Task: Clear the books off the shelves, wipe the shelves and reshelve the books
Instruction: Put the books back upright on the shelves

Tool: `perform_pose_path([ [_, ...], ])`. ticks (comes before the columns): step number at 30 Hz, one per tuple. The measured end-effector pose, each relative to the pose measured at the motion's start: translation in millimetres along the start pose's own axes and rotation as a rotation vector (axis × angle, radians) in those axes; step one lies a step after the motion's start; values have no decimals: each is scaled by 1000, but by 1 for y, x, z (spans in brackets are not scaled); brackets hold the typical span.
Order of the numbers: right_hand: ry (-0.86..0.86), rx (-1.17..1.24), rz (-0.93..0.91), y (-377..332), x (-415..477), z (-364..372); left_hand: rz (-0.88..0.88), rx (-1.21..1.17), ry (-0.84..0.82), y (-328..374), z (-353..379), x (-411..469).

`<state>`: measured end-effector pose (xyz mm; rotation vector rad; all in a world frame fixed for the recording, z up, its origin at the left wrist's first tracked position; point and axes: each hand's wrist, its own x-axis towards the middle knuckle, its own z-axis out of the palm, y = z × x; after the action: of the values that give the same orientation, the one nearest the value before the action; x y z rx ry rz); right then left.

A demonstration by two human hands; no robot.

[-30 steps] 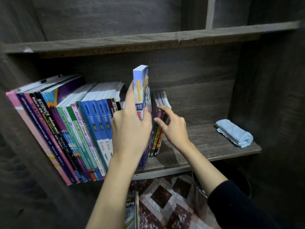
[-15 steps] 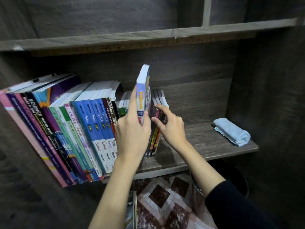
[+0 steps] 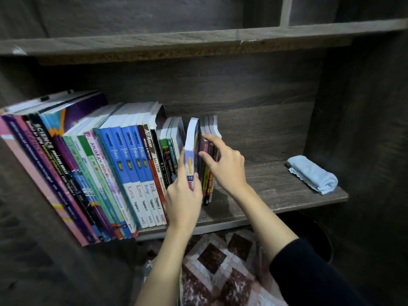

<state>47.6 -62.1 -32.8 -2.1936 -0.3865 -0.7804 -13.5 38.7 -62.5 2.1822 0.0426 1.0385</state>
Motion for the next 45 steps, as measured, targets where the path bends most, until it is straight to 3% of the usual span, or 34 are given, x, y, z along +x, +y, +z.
perform_pose_path([
  [12, -129, -50, -127, -9, 5, 8, -31, 9, 3, -23, 13, -4],
  [15, -137, 52, -31, -2, -6, 15, -61, -2, -18, -21, 14, -7],
  [21, -100, 502, 238, 18, -29, 38, -25, -110, 74, -25, 12, -25],
  [27, -228, 592, 516, 36, -54, 55, 54, -185, 64, -41, 9, -33],
  [31, -237, 530, 533, 46, -65, 66, -48, -255, 130, -41, 13, -31],
  [35, -197, 546, 504, 46, -67, 70, -10, -318, 210, -43, 23, -32],
  [40, -178, 521, 506, 48, -69, 76, 79, -222, 308, -49, 37, -26],
  [45, -185, 482, 496, 45, -68, 74, 62, -150, 322, -52, 50, -21],
])
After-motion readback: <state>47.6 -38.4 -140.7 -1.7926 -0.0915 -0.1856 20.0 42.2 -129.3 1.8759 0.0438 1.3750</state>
